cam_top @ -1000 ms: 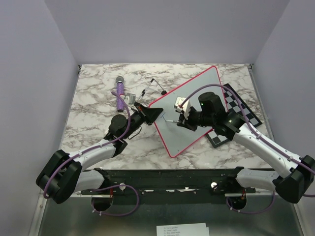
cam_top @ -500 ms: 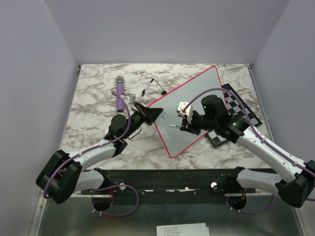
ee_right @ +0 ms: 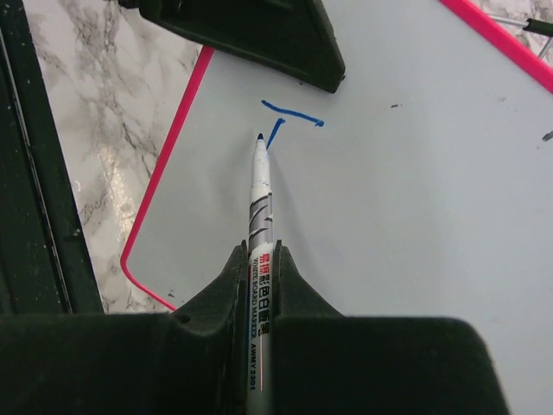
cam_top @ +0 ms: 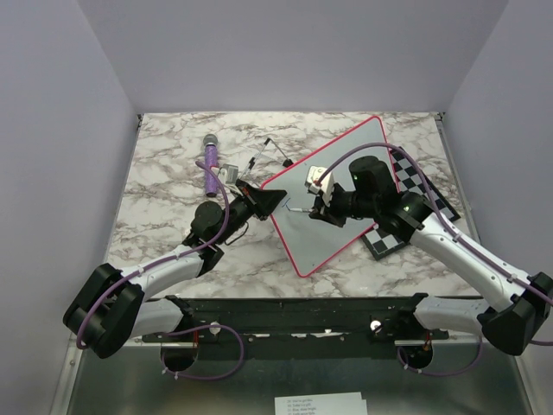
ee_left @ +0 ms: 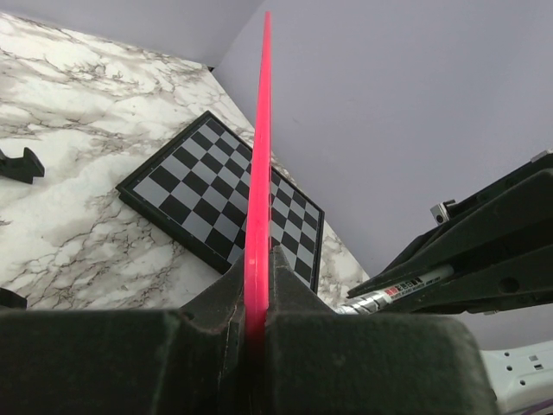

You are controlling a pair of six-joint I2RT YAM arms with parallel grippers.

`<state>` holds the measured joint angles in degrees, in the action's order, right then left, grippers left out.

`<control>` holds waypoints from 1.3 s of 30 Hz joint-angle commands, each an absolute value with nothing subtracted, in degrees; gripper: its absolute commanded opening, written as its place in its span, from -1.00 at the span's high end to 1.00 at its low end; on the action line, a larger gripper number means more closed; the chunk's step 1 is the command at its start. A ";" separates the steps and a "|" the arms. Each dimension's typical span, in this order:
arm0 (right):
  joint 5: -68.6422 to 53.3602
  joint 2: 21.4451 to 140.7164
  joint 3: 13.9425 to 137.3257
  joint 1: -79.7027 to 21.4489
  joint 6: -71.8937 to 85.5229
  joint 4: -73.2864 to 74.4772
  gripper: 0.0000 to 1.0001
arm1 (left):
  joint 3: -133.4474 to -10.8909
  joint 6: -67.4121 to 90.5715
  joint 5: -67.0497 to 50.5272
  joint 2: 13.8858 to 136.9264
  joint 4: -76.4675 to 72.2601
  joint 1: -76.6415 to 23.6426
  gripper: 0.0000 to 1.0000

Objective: Write a sentence on the whiteboard

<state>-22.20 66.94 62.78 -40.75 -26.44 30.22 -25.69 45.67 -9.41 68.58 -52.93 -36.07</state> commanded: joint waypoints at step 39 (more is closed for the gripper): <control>-20.21 67.41 59.33 -40.52 -25.49 28.56 0.99 | -26.10 47.90 -5.89 65.39 -60.47 -36.21 1.00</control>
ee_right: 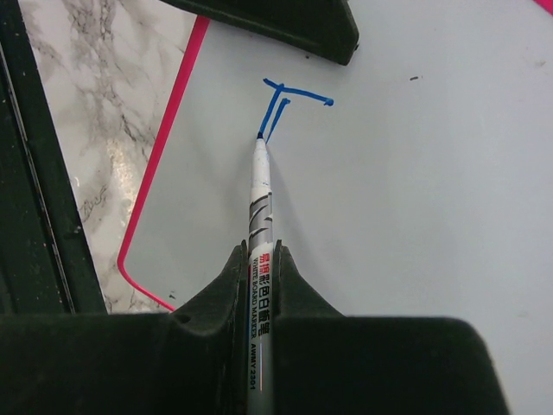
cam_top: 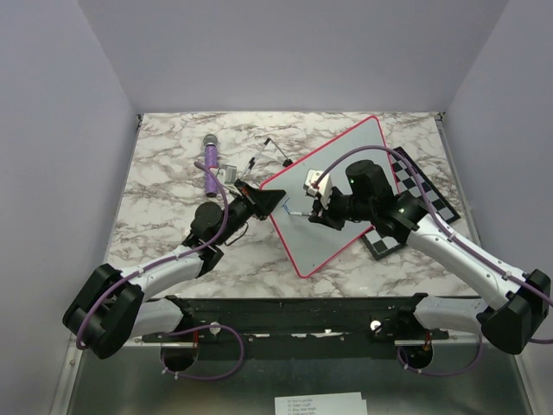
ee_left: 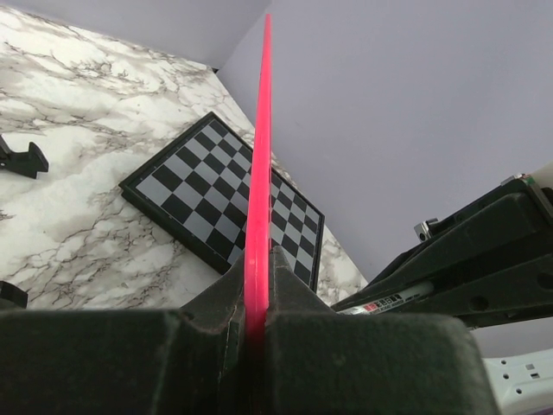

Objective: Write a sentence on the whiteboard

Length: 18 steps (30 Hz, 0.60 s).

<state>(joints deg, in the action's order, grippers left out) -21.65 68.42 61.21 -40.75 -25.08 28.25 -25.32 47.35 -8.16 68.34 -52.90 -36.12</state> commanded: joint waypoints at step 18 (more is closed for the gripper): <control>-21.62 66.09 59.23 -40.52 -25.40 30.85 0.99 | -25.58 47.90 -5.62 65.13 -60.47 -36.12 1.00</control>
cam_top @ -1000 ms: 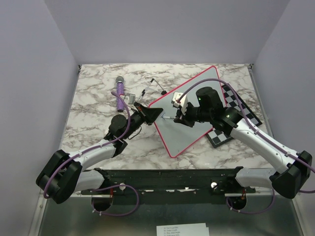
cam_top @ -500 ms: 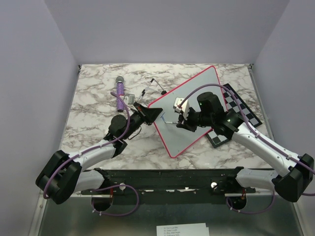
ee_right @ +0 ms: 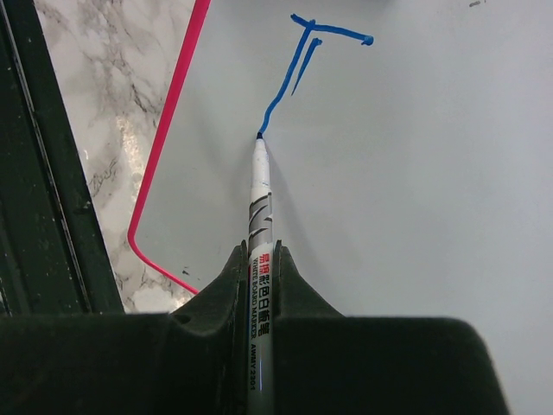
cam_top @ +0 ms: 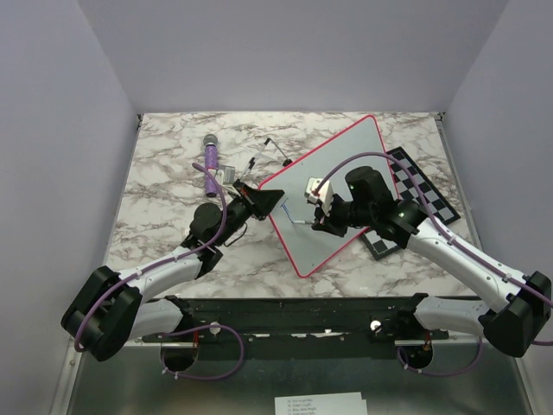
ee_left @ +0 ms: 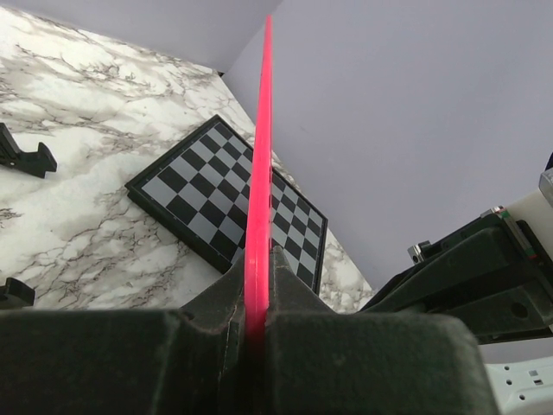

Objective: Write a sentence on the whiteboard

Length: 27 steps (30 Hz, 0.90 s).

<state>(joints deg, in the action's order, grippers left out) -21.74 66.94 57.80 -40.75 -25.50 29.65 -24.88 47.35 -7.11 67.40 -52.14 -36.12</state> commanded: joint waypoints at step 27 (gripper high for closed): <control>-23.55 66.44 61.96 -38.76 -29.26 28.65 0.99 | -25.22 47.99 -8.00 65.30 -61.17 -36.12 1.00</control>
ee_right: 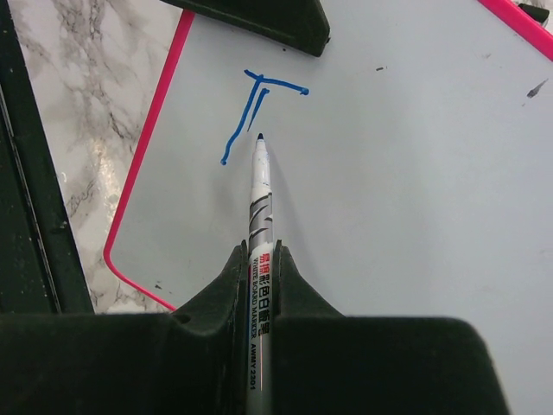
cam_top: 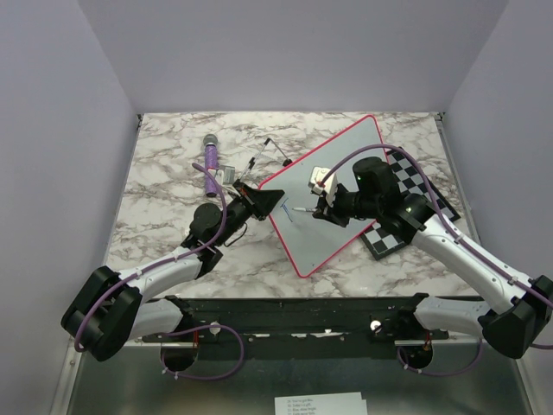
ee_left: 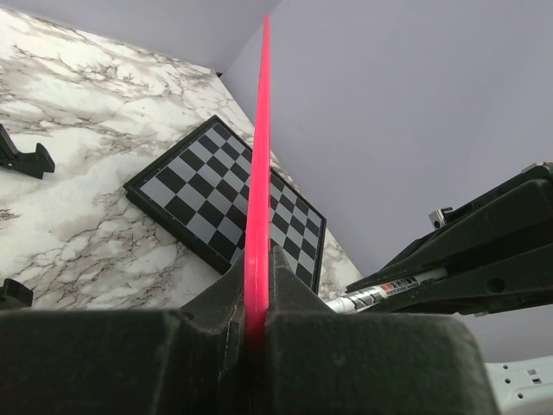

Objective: Write a sentence on the whiteboard

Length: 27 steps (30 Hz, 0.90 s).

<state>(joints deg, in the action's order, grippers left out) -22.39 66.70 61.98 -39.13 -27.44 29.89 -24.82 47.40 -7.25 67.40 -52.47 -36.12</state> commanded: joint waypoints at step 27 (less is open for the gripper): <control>-21.10 69.61 62.75 -38.67 -25.76 25.67 0.99 | -26.02 49.39 -8.44 66.36 -61.96 -36.12 1.00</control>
<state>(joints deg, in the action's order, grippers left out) -23.40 69.32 61.93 -38.89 -27.77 28.62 -24.82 47.86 -7.25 67.42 -52.40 -36.01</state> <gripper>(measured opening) 0.140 0.099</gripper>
